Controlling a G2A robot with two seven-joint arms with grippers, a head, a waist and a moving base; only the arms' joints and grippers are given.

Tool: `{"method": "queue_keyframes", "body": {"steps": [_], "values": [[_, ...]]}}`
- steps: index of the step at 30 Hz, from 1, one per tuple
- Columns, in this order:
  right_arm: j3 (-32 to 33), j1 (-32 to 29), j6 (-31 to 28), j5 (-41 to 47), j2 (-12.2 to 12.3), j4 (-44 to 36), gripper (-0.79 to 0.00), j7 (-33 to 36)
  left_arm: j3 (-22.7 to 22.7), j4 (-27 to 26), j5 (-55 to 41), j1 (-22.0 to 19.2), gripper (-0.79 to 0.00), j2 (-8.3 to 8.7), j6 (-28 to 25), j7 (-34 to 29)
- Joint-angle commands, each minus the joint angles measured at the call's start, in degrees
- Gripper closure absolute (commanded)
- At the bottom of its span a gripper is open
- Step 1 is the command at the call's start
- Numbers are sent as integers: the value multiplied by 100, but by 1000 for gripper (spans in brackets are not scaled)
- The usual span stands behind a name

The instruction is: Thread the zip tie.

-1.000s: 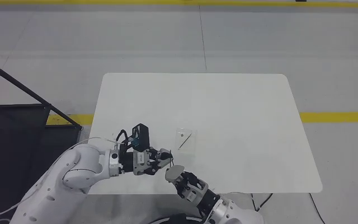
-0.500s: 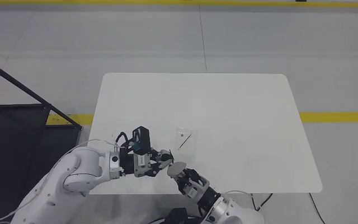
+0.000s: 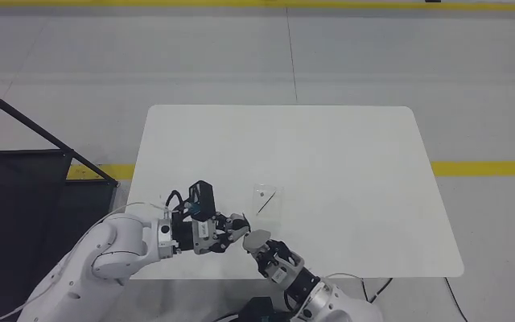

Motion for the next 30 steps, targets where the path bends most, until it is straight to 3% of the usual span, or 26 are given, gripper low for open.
{"method": "queue_keyframes", "body": {"steps": [1,3,6,13,24,27,28,30], "values": [[48,-39,77,116,5,-3,-588,-51,-11,131,-245,-52,0,-6,-55,16],[89,-72,97,229,11,-3,-693,-107,-34,284,-504,-108,0,-10,-142,45],[169,-113,32,473,22,-9,-785,-196,-90,479,-815,-166,0,-12,-239,77],[508,-221,-240,2142,-4,2,-785,135,-195,679,-1106,-160,0,-29,-186,213],[493,-208,-283,2143,-3,19,-785,119,-209,979,-1783,-232,0,-33,-639,4],[443,19,-1159,2858,-4,296,-785,70,-224,1007,-1854,-250,0,-35,-698,-50],[454,183,-1856,3381,2,453,-785,46,-229,1009,-1861,-247,0,-35,-705,-58],[714,547,-2466,4519,-15,844,-785,270,-243,1002,-1860,-240,0,-38,-723,-54]]}}
